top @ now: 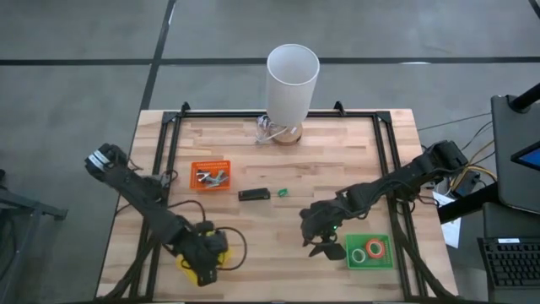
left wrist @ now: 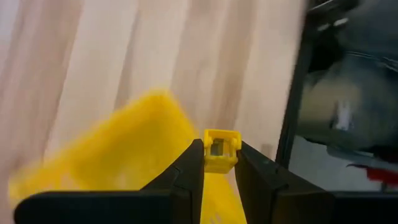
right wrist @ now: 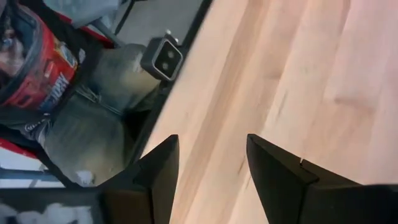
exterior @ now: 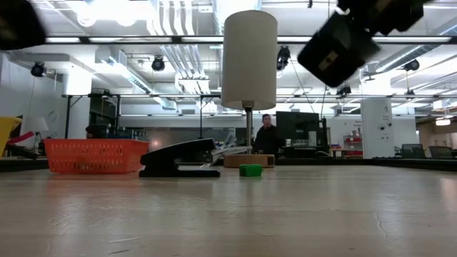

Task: Pick and place Stapler, Stapler remover, tape
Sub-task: Put the yellow stapler into the yellow bin

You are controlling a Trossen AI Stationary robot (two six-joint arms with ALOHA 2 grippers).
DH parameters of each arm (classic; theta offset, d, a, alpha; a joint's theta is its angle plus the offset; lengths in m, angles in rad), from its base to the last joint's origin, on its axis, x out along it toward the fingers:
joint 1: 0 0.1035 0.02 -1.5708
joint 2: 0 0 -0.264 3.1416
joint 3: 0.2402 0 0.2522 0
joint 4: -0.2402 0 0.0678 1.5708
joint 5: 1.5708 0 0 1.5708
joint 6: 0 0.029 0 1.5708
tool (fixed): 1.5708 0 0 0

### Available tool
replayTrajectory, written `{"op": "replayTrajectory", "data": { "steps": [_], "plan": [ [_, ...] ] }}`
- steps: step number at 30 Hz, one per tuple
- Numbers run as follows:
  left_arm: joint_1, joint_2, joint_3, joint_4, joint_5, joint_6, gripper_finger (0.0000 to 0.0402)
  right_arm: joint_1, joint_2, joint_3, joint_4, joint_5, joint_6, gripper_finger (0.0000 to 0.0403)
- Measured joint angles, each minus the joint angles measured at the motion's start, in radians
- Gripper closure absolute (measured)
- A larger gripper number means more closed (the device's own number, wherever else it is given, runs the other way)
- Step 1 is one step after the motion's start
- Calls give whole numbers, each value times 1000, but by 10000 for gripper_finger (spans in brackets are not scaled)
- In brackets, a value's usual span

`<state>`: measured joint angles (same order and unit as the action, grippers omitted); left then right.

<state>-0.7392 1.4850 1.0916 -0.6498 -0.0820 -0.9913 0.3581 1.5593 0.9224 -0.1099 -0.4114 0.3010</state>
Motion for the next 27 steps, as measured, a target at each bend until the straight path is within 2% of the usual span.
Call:
{"op": "replayTrajectory", "data": {
  "steps": [3,6,13,16,22,27],
  "plan": [
    [-43,4,-1,-61,-1,-157,319,-7,0,-29,-2,4,11,237],
    [-76,18,-7,-69,-1,-252,319,-7,-5,-50,-4,24,9,272],
    [-92,47,-36,-59,3,-319,322,-7,-89,-77,13,28,-86,385],
    [-92,59,-64,-56,19,-353,321,-16,-166,-98,20,98,-154,389],
    [-92,62,-133,-31,79,-426,319,-51,-402,-191,57,212,-264,394],
    [-86,62,-185,-2,91,-448,318,-68,-630,-325,100,405,-297,394]
  ]
}}
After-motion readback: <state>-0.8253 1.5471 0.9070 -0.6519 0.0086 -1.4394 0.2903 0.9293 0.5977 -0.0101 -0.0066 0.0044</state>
